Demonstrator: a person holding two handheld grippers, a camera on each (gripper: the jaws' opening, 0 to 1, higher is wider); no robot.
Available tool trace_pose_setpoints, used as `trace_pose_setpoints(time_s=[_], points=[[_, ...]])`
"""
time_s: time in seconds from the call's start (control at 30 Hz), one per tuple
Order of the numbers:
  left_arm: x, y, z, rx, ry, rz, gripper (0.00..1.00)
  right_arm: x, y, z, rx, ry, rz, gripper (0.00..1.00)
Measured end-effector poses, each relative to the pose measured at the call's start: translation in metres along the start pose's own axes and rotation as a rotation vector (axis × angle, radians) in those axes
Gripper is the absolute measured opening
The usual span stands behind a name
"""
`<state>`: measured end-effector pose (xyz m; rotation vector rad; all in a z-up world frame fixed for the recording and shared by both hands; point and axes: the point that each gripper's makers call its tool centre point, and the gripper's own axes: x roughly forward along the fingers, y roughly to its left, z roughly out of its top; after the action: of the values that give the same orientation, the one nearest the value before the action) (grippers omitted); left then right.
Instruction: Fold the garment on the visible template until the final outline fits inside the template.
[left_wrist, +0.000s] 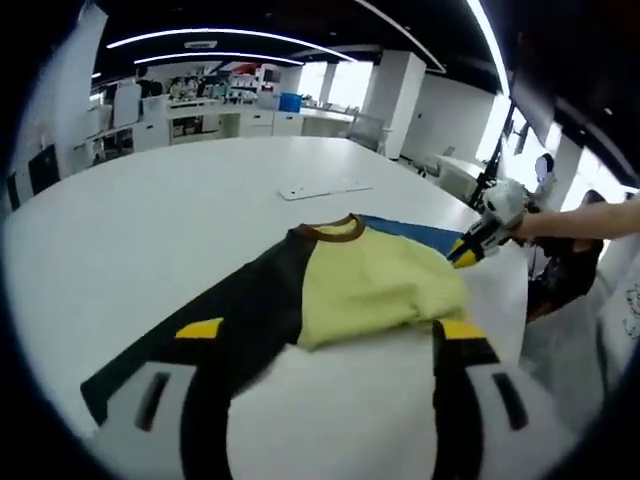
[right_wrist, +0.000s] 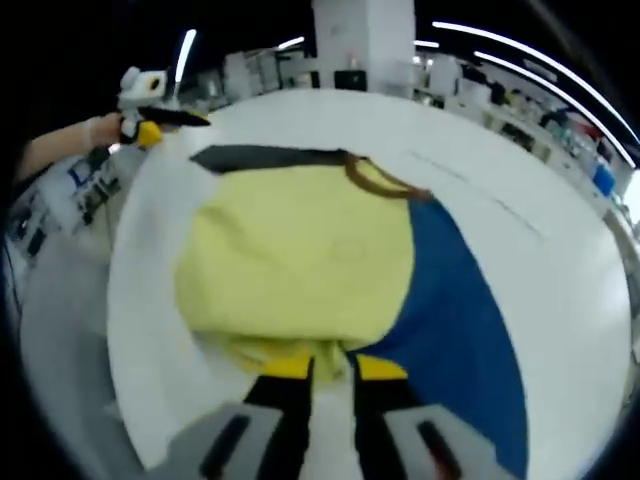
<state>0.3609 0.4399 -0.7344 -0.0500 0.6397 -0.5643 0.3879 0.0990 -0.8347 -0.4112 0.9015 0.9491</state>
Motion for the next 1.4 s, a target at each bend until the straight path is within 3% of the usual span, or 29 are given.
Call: trace_pose_setpoints(time_s=[0.17, 0.3, 0.47, 0.53, 0.7, 0.93, 1.2, 1.4], points=[[-0.014, 0.004, -0.011, -0.03, -0.007, 0.028, 0.79, 0.002, 0.003, -0.006, 0.027, 0.001, 0.018, 0.0], [-0.017, -0.007, -0.018, -0.069, -0.027, 0.02, 0.77, -0.002, 0.01, -0.007, 0.034, -0.016, 0.025, 0.0], [-0.012, -0.019, -0.029, -0.039, 0.012, -0.006, 0.76, -0.015, 0.017, -0.005, 0.061, -0.07, 0.032, 0.0], [-0.007, -0.025, -0.028, -0.043, 0.012, -0.023, 0.76, -0.024, 0.025, -0.006, 0.078, -0.082, 0.027, 0.0], [0.007, -0.045, -0.029, -0.026, 0.014, -0.077, 0.72, -0.034, 0.021, -0.01, 0.138, -0.126, 0.025, 0.0], [0.027, -0.07, -0.04, -0.008, 0.038, -0.159, 0.65, -0.053, 0.03, -0.019, 0.232, -0.191, 0.025, 0.0], [0.049, -0.092, -0.051, -0.041, 0.05, -0.2, 0.57, -0.066, 0.044, -0.029, 0.287, -0.241, 0.023, 0.0], [0.064, -0.1, -0.052, -0.079, 0.048, -0.197, 0.51, -0.074, 0.056, -0.036, 0.321, -0.266, 0.019, 0.0]])
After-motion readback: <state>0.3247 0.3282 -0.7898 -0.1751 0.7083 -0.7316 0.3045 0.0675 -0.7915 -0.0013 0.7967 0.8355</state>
